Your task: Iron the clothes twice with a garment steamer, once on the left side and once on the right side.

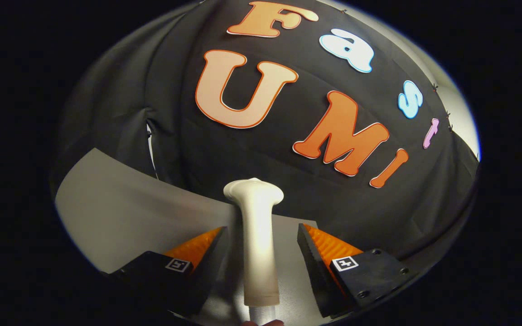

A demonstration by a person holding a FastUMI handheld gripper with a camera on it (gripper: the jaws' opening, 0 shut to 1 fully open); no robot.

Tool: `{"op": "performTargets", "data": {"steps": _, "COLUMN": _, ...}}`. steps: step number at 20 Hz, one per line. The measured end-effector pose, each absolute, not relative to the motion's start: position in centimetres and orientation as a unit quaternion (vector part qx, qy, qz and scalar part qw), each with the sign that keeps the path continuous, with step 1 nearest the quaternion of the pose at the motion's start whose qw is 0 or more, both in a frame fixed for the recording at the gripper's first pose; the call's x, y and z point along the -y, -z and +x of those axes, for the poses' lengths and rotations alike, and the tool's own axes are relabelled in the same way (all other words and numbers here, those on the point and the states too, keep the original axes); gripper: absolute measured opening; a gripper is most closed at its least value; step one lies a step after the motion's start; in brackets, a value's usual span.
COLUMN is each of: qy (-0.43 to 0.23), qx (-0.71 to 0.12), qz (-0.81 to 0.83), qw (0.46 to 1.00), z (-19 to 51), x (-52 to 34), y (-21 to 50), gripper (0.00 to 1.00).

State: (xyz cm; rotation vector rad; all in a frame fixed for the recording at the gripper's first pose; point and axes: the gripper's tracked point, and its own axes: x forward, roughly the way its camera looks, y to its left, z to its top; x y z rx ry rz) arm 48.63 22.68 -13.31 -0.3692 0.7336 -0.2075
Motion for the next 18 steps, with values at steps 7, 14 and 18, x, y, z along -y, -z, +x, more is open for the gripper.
{"op": "performTargets", "data": {"steps": 7, "qy": 0.12, "qx": -0.408, "qz": -0.168, "qw": 0.889, "z": 47.9, "x": -21.6, "y": 15.4, "gripper": 0.96}}
{"op": "performTargets", "data": {"steps": 14, "qy": 0.128, "qx": -0.406, "qz": -0.188, "qw": 0.885, "z": 47.6, "x": -21.5, "y": 15.2, "gripper": 0.47}}
{"op": "performTargets", "data": {"steps": 18, "qy": 0.109, "qx": -0.381, "qz": -0.193, "qw": 0.898, "z": 47.3, "x": -22.4, "y": 13.8, "gripper": 0.32}}
